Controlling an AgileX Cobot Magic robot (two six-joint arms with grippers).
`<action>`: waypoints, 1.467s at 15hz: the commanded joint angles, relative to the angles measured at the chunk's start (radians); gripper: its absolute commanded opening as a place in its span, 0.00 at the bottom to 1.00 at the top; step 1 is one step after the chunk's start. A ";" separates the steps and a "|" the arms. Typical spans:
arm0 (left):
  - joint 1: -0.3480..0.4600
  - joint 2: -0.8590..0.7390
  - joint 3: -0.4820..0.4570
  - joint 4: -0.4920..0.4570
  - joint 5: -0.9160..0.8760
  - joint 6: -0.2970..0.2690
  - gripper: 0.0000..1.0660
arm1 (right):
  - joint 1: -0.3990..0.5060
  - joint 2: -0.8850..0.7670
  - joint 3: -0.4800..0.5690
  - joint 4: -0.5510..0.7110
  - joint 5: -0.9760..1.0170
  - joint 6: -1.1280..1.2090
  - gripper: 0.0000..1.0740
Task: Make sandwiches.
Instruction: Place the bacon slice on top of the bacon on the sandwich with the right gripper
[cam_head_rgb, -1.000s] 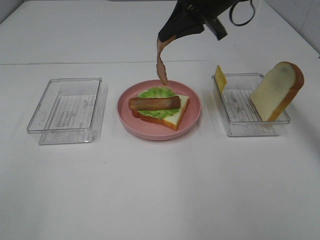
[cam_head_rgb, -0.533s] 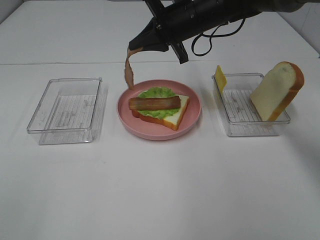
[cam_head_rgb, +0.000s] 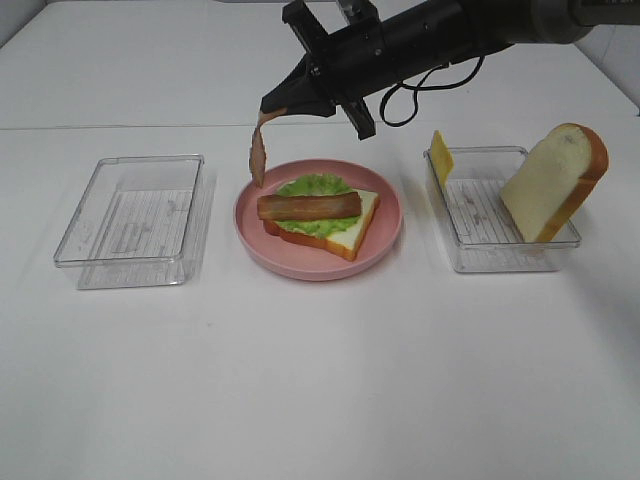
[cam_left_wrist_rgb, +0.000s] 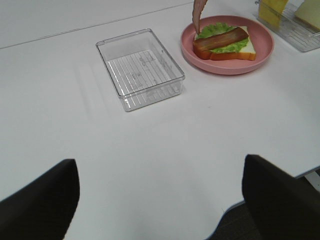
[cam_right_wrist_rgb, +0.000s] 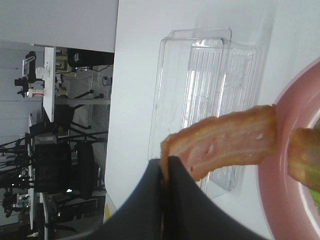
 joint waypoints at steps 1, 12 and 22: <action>-0.004 -0.024 0.003 0.001 -0.012 -0.008 0.79 | 0.000 -0.001 0.001 0.016 -0.015 -0.017 0.00; -0.004 -0.024 0.003 0.001 -0.012 -0.008 0.79 | -0.001 0.029 0.000 -0.150 0.023 0.064 0.00; -0.004 -0.024 0.003 0.001 -0.012 -0.008 0.79 | -0.001 -0.012 0.000 -0.572 -0.024 0.231 0.00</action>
